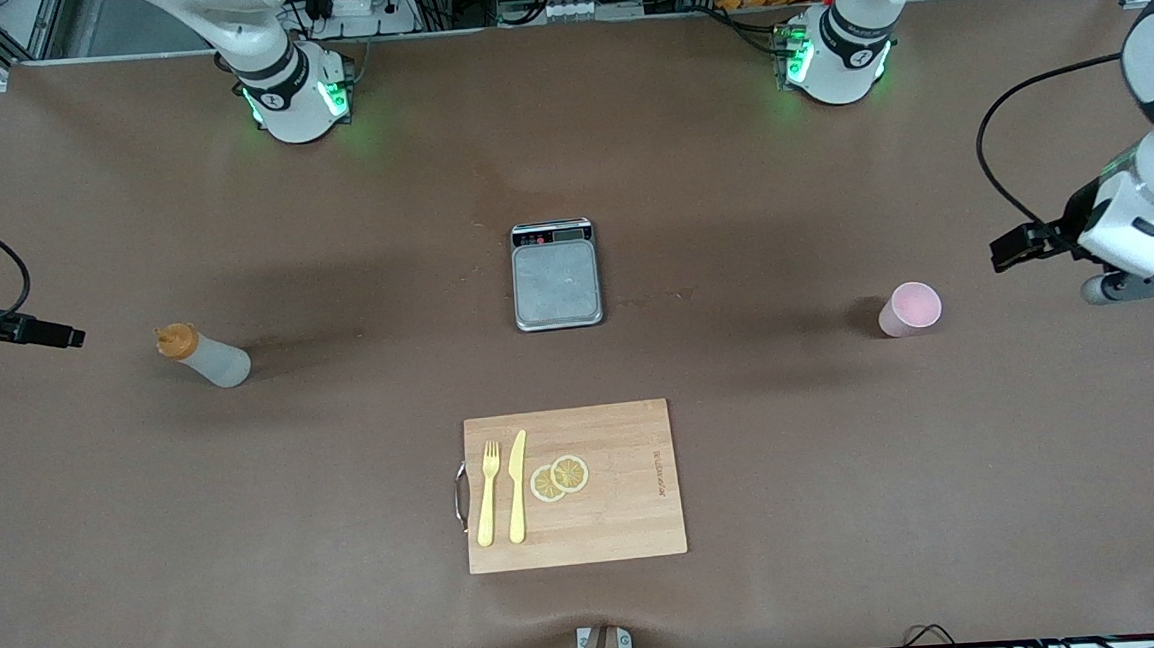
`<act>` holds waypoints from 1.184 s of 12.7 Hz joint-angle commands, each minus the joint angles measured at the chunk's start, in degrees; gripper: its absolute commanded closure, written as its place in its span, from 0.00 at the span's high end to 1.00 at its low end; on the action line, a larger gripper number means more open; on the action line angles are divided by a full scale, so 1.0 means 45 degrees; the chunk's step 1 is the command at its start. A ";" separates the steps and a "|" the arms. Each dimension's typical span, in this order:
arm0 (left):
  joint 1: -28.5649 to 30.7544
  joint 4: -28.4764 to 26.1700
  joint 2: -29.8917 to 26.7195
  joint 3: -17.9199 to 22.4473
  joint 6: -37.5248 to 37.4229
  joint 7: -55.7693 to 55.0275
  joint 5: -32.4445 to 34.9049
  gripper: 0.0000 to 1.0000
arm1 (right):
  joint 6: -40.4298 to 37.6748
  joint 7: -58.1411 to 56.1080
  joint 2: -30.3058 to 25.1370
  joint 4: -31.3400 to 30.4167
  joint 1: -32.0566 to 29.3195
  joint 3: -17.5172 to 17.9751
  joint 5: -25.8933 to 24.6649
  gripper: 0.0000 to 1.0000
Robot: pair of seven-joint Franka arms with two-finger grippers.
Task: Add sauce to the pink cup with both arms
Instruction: 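Reach the left gripper to the pink cup while the right gripper reaches the bottle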
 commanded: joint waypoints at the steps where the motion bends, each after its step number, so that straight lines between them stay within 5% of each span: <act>1: 0.0130 -0.1524 -0.0331 -0.0048 0.1284 0.0103 0.0054 1.00 | -0.0121 -0.0042 0.0742 0.0483 -0.0428 0.0183 0.0070 1.00; 5: 0.0482 -0.3166 -0.0176 -0.0048 0.3140 0.0103 0.0054 1.00 | -0.0140 -0.0041 0.1874 0.0561 -0.0816 0.0183 0.0186 1.00; 15: 0.0618 -0.4555 0.0976 -0.0029 0.5116 0.0103 0.0132 1.00 | -0.2055 0.0367 0.6523 0.3784 -0.1952 0.0163 0.3405 1.00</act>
